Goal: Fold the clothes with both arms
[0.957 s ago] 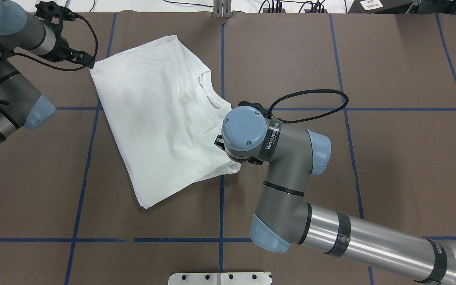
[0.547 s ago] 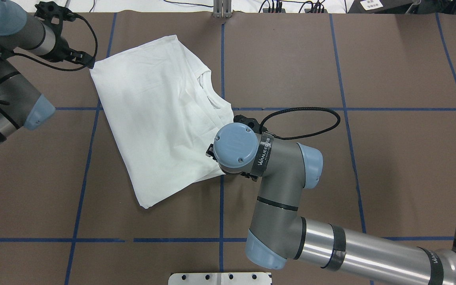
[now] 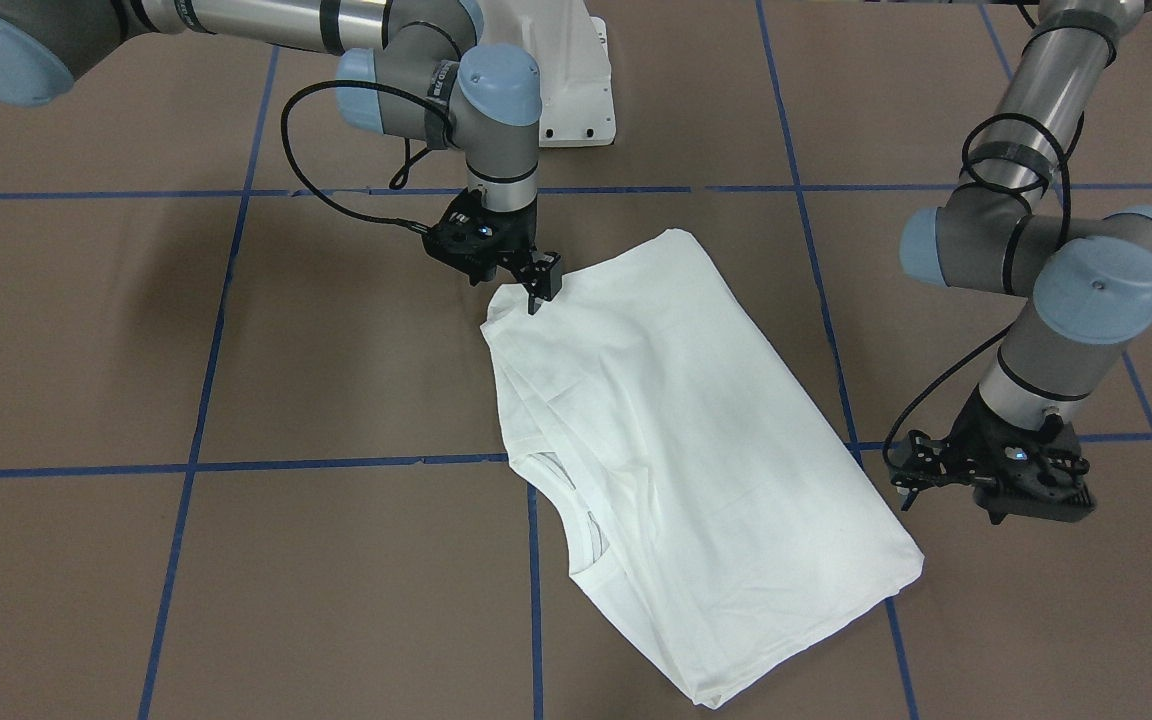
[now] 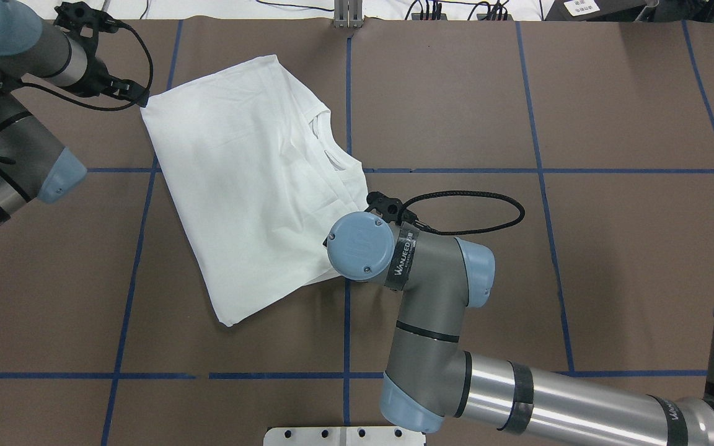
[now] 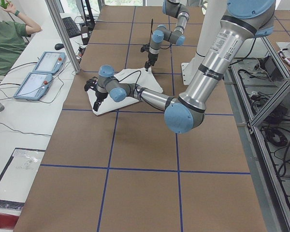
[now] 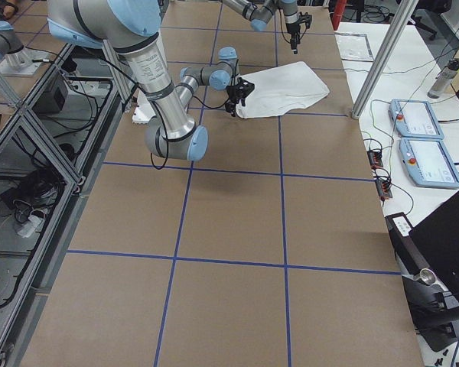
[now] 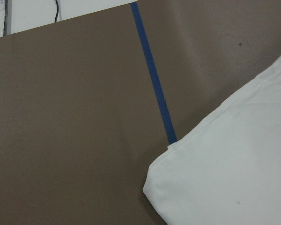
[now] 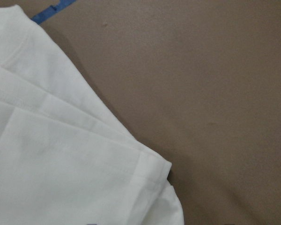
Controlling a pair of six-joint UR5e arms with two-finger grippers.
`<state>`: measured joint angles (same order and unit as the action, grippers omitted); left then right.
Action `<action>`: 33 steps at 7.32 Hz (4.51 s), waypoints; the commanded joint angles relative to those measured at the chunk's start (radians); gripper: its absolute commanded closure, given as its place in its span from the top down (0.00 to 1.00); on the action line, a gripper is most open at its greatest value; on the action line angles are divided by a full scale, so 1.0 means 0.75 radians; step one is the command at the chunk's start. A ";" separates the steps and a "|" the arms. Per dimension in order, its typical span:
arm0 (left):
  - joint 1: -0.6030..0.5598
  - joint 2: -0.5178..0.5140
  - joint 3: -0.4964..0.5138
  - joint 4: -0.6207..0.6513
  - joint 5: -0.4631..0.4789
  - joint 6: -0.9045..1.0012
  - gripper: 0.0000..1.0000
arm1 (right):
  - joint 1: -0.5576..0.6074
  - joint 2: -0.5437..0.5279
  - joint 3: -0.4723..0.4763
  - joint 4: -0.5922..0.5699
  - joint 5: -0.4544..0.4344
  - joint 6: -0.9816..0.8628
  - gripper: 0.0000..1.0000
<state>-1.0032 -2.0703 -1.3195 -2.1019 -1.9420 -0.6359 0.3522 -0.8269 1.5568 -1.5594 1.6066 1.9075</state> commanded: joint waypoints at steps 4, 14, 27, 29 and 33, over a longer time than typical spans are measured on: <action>0.000 0.001 -0.010 -0.002 0.000 -0.003 1.00 | -0.005 0.002 -0.059 0.110 -0.035 0.048 0.00; 0.004 0.032 -0.083 0.001 -0.081 -0.040 1.00 | 0.108 -0.414 0.477 0.010 0.098 -0.153 0.00; 0.610 0.410 -0.860 0.009 -0.025 -1.053 1.00 | -0.150 -0.472 0.552 0.209 -0.115 -0.202 1.00; 0.825 0.451 -0.906 -0.079 0.159 -1.313 1.00 | -0.150 -0.570 0.559 0.387 -0.115 -0.197 1.00; 1.012 0.543 -0.812 -0.353 0.370 -1.535 0.89 | -0.150 -0.573 0.563 0.396 -0.119 -0.195 1.00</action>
<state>-0.2708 -1.6634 -1.9480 -2.3500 -1.6858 -1.7519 0.2393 -1.2556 1.9783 -1.2638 1.5183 1.7598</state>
